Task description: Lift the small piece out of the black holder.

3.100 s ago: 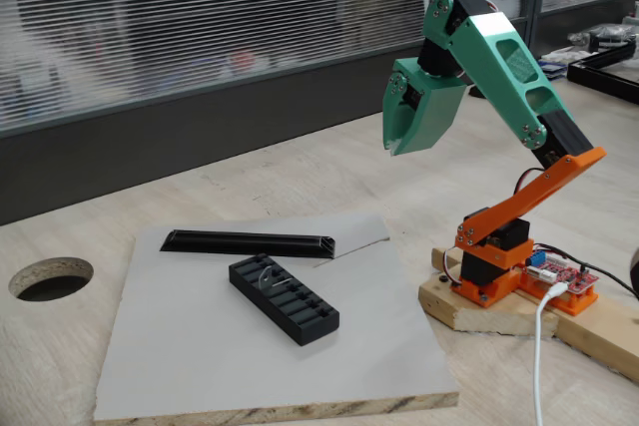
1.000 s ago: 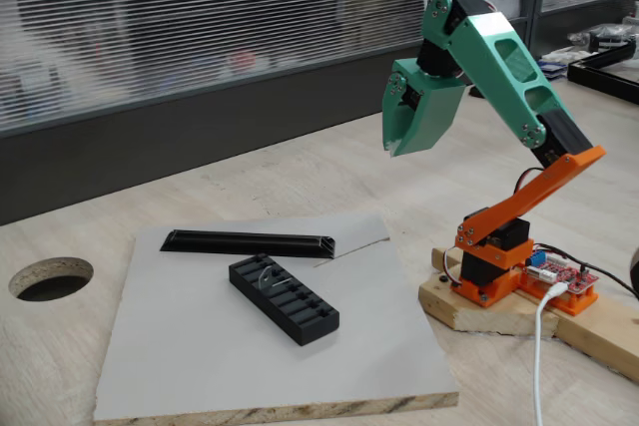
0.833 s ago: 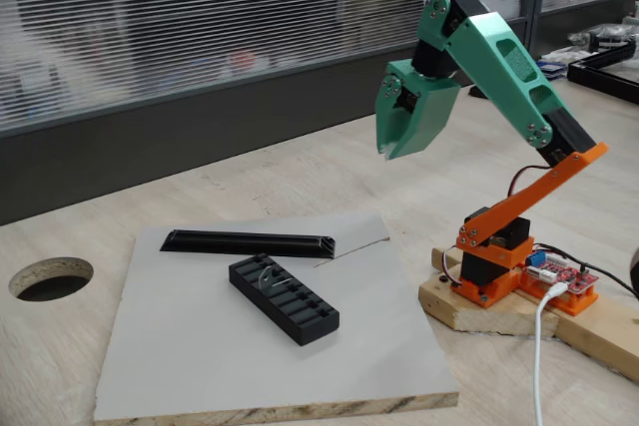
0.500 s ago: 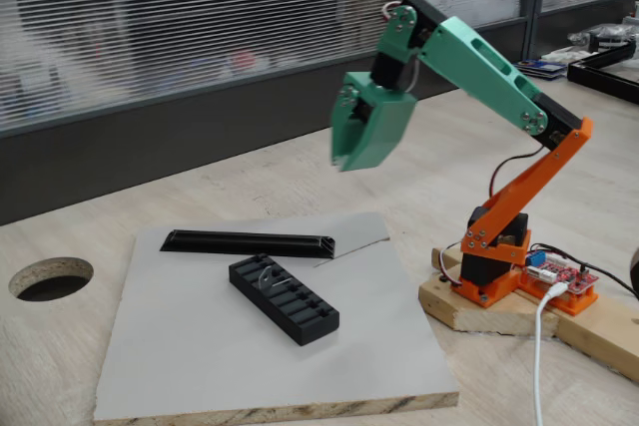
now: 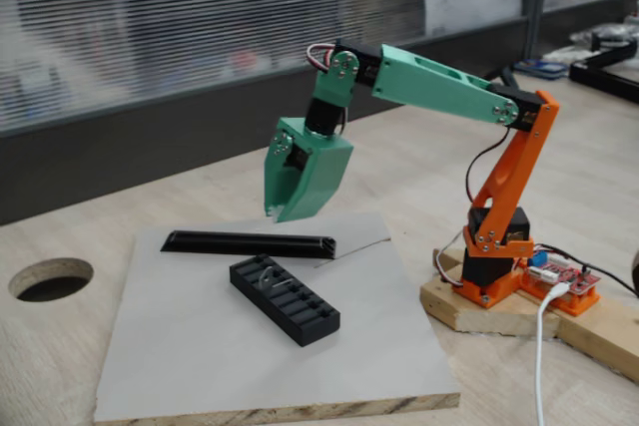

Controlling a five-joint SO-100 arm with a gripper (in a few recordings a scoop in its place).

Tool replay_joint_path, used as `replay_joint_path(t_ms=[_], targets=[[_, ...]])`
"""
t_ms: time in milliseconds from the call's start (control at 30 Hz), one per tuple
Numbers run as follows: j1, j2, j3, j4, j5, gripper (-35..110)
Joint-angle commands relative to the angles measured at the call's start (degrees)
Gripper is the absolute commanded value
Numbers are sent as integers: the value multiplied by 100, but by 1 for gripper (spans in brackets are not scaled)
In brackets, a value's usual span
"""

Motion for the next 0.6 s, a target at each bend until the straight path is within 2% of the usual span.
replay_joint_path(t_ms=[0, 567], targets=[[-167, -141, -62, -35, 580, 9], [-185, -606, -62, -44, 650, 10]])
